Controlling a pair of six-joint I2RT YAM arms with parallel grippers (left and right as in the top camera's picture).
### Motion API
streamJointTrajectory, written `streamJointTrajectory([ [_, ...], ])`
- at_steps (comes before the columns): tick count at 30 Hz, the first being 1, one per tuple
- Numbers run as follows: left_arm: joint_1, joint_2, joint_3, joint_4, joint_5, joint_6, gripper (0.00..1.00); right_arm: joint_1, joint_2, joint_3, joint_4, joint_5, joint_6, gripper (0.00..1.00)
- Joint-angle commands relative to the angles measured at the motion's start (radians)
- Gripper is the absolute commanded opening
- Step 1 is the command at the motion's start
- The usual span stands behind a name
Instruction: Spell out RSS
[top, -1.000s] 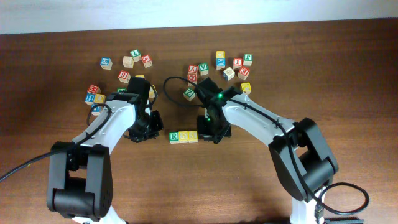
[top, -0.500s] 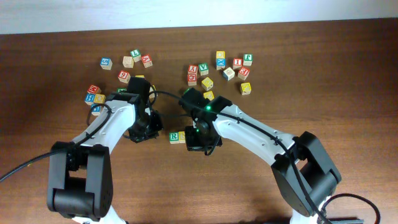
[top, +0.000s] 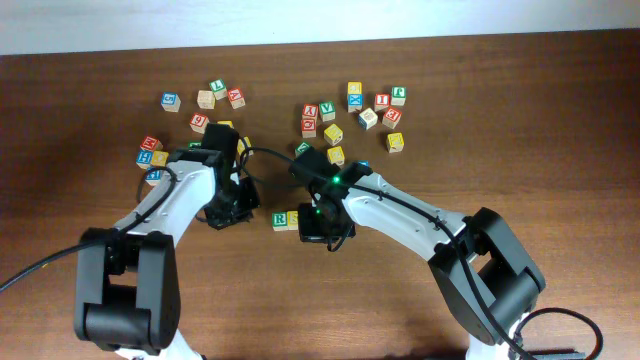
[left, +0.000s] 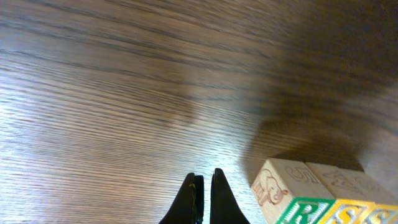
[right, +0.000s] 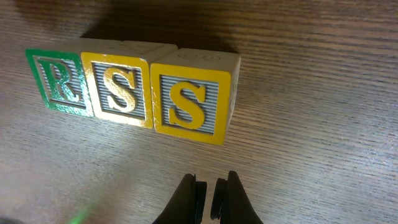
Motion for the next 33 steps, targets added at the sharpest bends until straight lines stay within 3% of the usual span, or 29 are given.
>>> streamJointTrajectory([
  [1,0.036,0.018,-0.009,-0.005,0.003,-0.031,0.00,-0.003,0.022,-0.007,0.009,-0.005,0.012,0.04],
  [33,0.047,0.018,-0.009,-0.020,0.003,-0.030,0.00,-0.002,0.041,-0.007,0.072,0.003,0.012,0.04],
])
